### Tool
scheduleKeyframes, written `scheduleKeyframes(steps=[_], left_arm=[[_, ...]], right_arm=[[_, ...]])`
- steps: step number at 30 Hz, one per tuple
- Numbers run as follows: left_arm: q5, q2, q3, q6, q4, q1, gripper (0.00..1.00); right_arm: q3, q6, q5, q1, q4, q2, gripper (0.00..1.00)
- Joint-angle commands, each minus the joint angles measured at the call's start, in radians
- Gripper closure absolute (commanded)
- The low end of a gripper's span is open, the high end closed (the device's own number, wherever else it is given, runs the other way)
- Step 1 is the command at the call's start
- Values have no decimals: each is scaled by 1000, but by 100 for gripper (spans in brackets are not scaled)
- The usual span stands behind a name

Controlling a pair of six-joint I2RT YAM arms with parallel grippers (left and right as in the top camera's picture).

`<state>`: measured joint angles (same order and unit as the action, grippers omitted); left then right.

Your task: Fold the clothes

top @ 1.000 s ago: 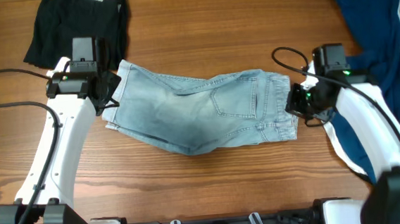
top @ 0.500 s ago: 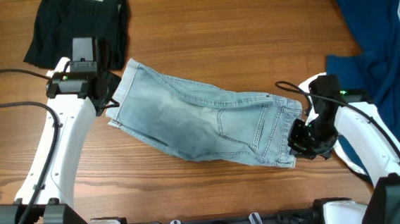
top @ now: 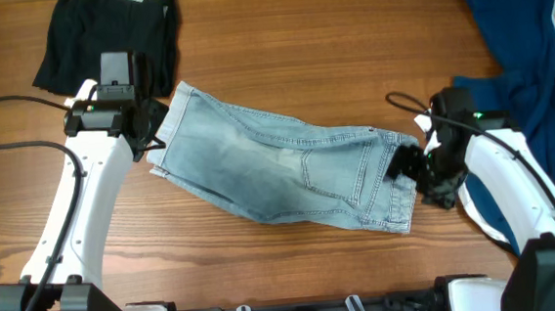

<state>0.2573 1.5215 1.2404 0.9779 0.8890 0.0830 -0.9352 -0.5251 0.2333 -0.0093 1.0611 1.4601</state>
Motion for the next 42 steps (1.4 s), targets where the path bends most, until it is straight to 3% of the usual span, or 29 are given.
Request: scheduleKeyframes(steps=[1,10,14,19,22,34,37,42], left_arm=[[18,11,-13,-5,0,-2,35],[18,11,-13,-5,2,-2,35],[18,11,-13,-5,1,-2,35],[17,11,-13,-5,1,-2,33],[17,11,-13,-5,1,-2,32],[17,13,-13,-5,-3,-2,31],[17,13,-13,-5,-10,-2,31],[14,15,-13,-5,-11,-2,32]], right_arm=[[-52,54,-27,3,-21,-27,11],[13,-9,-111,2,-97,114,14],[40,-23,-111,2,-206,172,26],[65,-28,-107,3,-335,252,80],[65,-27,-108,3,-405,297,96],[40,105,-85,2,-854,505,96],[-27,134,-92,0,-823,500,93],[-196,205,-129,-5,-607,455,75]])
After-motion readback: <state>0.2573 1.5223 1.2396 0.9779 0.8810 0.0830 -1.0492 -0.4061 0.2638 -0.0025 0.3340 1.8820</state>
